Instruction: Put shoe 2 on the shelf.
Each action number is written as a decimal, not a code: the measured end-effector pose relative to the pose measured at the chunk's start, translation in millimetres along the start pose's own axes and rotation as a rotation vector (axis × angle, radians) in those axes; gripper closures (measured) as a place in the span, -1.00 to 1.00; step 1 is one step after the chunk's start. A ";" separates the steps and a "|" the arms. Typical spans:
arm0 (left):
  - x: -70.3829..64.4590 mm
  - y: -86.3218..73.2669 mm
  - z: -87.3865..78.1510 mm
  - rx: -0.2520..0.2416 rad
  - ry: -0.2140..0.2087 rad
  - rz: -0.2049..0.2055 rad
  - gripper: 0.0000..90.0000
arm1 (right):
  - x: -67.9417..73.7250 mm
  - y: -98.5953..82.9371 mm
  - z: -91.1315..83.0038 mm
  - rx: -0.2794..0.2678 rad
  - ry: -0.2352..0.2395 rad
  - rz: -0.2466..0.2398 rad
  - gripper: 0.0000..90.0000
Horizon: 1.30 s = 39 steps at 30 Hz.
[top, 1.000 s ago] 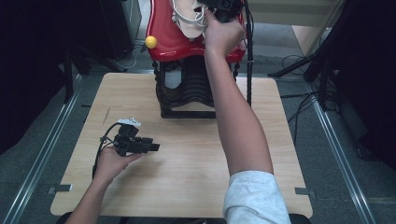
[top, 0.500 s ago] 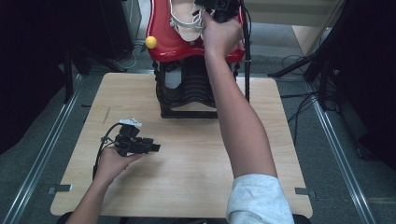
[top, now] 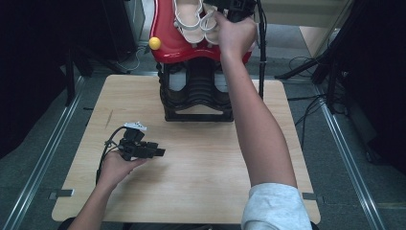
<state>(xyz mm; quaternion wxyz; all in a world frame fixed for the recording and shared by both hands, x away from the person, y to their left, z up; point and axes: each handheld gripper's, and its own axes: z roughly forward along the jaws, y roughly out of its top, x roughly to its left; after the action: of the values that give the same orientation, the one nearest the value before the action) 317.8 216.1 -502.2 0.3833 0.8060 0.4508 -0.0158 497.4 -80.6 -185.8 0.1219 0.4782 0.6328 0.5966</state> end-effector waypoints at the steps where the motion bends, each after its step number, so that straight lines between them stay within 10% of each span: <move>1: 0.1 0.1 -0.2 0.003 0.000 0.004 0.08 | 0.1 0.4 -1.1 -0.001 0.002 -0.002 0.55; 39: 1.7 -1.1 -0.1 0.009 0.014 0.006 0.06 | -56.7 6.6 -54.8 -0.004 -0.066 -0.043 0.00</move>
<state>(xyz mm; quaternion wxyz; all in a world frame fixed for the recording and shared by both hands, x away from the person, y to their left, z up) 318.0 217.7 -503.3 0.3766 0.8092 0.4509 -0.0111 489.7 -159.3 -189.5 0.1565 0.4838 0.6373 0.5791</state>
